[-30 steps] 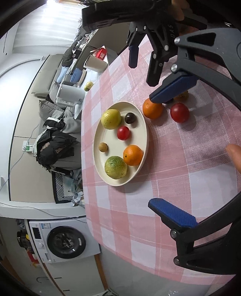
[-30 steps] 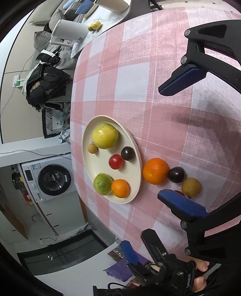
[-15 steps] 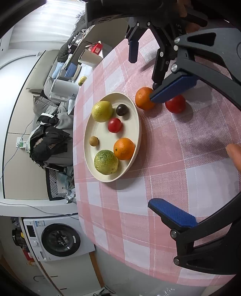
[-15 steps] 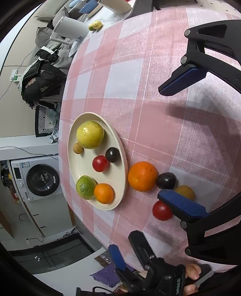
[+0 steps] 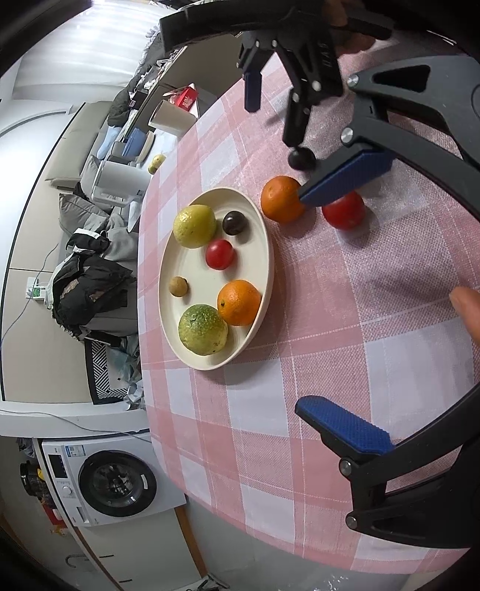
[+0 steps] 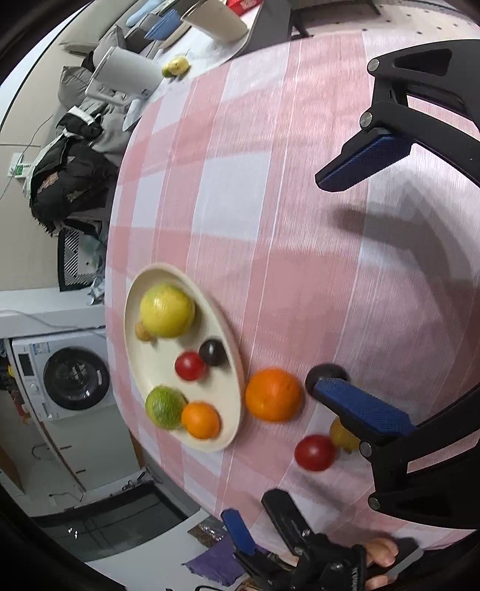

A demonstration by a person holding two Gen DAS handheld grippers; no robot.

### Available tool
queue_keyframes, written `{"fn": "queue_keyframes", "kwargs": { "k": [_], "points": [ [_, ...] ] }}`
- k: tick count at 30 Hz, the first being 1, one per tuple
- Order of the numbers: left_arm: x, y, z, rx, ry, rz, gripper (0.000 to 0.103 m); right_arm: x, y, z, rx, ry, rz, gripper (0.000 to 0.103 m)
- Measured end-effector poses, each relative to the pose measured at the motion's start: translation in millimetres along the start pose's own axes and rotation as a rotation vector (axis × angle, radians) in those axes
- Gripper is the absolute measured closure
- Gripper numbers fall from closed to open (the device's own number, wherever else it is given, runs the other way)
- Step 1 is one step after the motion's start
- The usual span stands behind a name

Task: Organize fruits
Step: 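Close the right tool around the second dark plum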

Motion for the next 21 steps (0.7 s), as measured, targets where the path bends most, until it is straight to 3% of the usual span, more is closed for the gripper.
{"fn": "queue_keyframes", "kwargs": {
  "k": [5, 19, 21],
  "points": [
    [-1, 2, 0, 0.004, 0.004, 0.006, 0.001, -6, 2, -11, -0.005, 0.017, 0.029, 0.0],
    [-5, 4, -3, 0.006, 0.021, 0.022, 0.001, -5, 6, 14, 0.008, -0.101, 0.022, 0.002],
    [-5, 5, -3, 0.007, 0.019, 0.024, 0.001, -5, 6, 16, 0.023, -0.105, 0.015, 0.018]
  ]
}}
Point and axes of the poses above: each gripper's, at about its wrist camera, not at the fingertips, and y roughly the way its jaws point, z to its left, x to its top, the point moved 1 cm from there along y, roughly the way its jaws point, and after that the axes turned 15 degrees about -y, right-handed, at the moved point
